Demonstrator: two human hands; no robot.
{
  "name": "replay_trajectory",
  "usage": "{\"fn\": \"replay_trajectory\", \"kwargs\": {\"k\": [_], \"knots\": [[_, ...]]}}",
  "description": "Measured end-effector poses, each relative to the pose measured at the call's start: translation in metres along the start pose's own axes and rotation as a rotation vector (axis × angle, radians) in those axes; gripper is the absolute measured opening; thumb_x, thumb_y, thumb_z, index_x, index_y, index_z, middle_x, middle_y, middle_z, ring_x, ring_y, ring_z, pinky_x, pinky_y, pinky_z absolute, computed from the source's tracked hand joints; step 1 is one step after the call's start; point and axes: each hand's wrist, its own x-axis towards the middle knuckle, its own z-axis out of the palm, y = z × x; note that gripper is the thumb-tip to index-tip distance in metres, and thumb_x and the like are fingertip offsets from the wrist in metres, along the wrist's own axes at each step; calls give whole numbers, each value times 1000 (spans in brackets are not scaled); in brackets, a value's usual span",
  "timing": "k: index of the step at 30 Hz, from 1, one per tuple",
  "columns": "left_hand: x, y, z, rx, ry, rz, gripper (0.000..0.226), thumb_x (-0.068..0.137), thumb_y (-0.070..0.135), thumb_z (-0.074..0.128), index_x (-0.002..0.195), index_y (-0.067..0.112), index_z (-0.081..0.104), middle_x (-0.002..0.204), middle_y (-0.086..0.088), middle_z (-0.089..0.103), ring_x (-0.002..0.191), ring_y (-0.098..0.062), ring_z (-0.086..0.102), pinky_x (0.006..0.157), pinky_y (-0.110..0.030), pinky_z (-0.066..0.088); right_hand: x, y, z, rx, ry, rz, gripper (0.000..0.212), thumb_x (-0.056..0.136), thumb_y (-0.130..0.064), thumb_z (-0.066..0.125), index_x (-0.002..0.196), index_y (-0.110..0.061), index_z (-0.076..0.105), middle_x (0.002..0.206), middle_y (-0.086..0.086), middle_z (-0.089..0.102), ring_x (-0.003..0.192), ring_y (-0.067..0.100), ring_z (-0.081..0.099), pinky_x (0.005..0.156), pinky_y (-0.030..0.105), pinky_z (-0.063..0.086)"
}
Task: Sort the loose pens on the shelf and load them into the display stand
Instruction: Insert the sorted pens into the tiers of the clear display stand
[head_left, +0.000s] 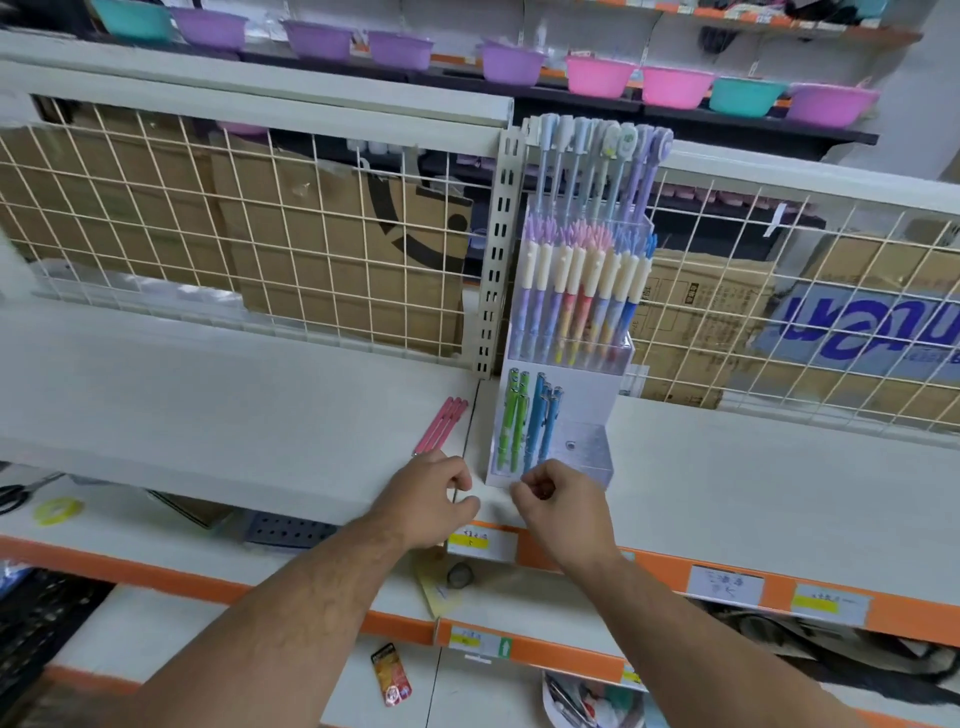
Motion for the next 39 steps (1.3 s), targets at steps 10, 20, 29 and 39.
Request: {"fn": "replay_trajectory", "kwargs": {"k": [10, 20, 29, 39], "knots": [[22, -41, -34, 96, 280, -194, 45, 84, 45, 66, 115, 15, 53, 111, -2, 57, 103, -22, 52, 84, -41, 53, -3, -38, 69, -189, -53, -85, 18, 92, -38, 59, 88, -23, 67, 82, -6, 69, 76, 15, 62, 68, 33, 51], [62, -35, -40, 303, 92, -152, 60, 85, 62, 61, 118, 13, 54, 120, -8, 57, 112, -27, 50, 92, -41, 48, 7, -46, 97, -310, 47, -52, 26, 95, -40, 50, 86, -19, 61, 85, 1, 61, 76, 23, 57, 64, 30, 39], [75, -25, -50, 280, -61, -228, 26, 86, 19, 65, 106, 12, 51, 111, -11, 66, 102, -30, 62, 75, -35, 50, 5, -45, 101, -321, 88, -43, 25, 95, -40, 52, 81, -20, 59, 79, -3, 56, 70, 19, 50, 62, 29, 37], [62, -14, -54, 486, -174, -92, 37, 92, 15, 56, 127, 5, 48, 127, -12, 57, 110, -27, 56, 87, -33, 46, 5, -45, 100, -336, 90, -58, 26, 94, -41, 52, 81, -20, 60, 79, -3, 56, 69, 19, 52, 61, 29, 40]]}}
